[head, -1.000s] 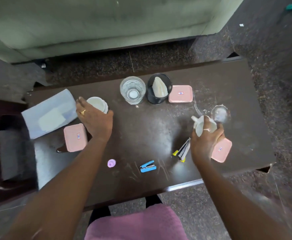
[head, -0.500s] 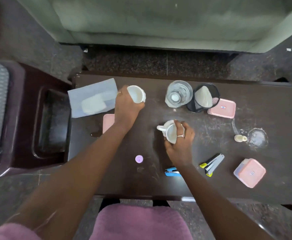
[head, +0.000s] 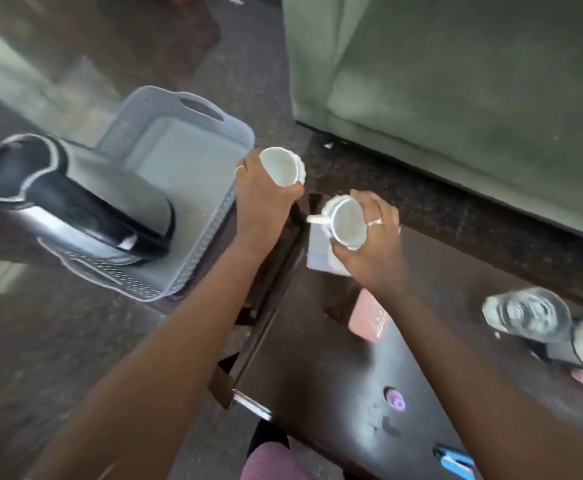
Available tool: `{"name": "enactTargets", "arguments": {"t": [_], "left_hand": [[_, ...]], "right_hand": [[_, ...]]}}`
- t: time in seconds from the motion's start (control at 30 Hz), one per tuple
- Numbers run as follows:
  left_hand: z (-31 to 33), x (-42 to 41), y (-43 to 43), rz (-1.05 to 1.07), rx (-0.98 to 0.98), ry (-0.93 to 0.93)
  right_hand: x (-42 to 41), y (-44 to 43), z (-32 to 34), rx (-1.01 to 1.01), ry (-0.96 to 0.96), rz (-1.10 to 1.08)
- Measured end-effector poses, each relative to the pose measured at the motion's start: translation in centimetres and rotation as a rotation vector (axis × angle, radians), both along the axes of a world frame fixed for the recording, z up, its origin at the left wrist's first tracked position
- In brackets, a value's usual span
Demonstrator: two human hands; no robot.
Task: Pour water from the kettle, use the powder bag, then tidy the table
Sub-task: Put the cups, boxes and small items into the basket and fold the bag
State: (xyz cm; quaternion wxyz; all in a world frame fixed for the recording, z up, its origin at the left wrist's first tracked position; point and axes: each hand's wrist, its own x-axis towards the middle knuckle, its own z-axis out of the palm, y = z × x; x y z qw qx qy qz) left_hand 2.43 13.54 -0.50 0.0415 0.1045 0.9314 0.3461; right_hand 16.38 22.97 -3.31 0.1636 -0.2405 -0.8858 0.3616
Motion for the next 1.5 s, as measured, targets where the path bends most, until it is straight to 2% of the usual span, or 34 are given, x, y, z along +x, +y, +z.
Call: {"name": "enactTargets", "arguments": {"t": [0.1,0.17,0.27,0.43,0.6,0.77,0.9,1.13,1.33,1.5], "left_hand": [[1.3,-4.9,-3.0,0.074,-0.048,-0.026],[2.1,-8.6,-4.9,0.135,-0.079,-0.108],[3.3,-14.2,-7.4,0.157,-0.237,-0.19],[4.1,-20.6,-9.7,0.067,-0.49,-0.246],[3.5,-24.2,-11.3,-0.178,-0.711,-0.323],[3.3,-26.9,-12.1,-0.442,-0.871,-0.308],[2.9,-28.2,-12.8,-0.539,-0.91,-0.24],[2.0,-29.4,-14.1,-0.655,-0.928,-0.171],[1.1,-29.5,-14.6,-0.698,-0.959,-0.185],[0.8,-29.7,-14.6,-0.7,-1.06,-0.173]], "right_hand": [[-7.3,-2.2,2.0,-0.026,0.048,0.065],[-11.8,-3.8,3.0,-0.003,0.059,0.102],[-17.5,-6.2,3.8,0.024,0.019,0.135],[-24.7,-8.6,3.1,0.039,-0.128,0.148],[-29.7,-10.5,1.5,-0.02,-0.259,0.112],[-32.4,-11.5,-0.2,-0.071,-0.354,0.127],[-33.4,-12.3,-1.0,-0.049,-0.372,0.113],[-34.6,-13.4,-1.4,0.004,-0.332,0.154],[-35.6,-14.6,-1.5,0.035,-0.309,0.173],[-35.7,-15.0,-1.6,0.019,-0.328,0.195]]}}
